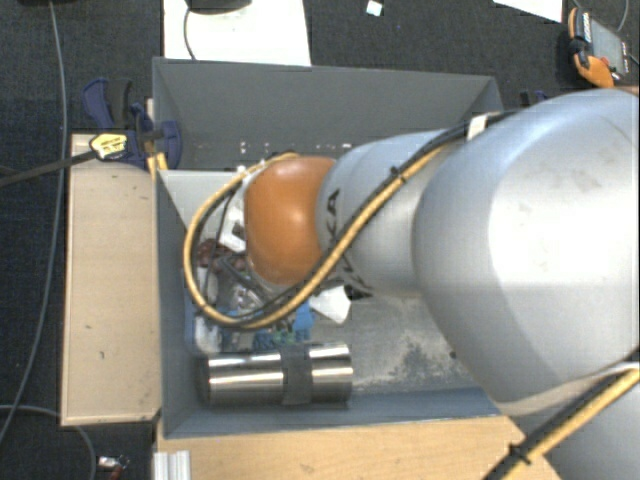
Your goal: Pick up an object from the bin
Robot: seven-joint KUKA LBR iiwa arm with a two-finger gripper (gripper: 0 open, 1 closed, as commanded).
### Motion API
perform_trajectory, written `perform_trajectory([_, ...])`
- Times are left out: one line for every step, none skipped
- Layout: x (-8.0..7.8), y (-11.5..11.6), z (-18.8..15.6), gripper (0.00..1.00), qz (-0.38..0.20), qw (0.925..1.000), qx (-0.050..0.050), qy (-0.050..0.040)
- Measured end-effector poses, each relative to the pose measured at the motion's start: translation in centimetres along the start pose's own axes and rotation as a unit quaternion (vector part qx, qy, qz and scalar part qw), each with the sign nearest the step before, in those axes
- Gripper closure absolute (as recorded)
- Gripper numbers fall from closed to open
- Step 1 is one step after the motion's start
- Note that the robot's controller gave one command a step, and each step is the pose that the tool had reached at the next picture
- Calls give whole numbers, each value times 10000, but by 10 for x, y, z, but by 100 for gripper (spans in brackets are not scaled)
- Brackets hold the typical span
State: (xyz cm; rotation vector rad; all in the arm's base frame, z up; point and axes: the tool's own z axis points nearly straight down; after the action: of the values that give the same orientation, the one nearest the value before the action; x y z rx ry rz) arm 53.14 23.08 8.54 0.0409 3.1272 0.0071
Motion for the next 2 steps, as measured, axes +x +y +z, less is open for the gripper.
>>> perform_trajectory([0,0,0,100,9,10000,-1,1])
perform_trajectory([0,0,0,100,19,10000,-2,1])
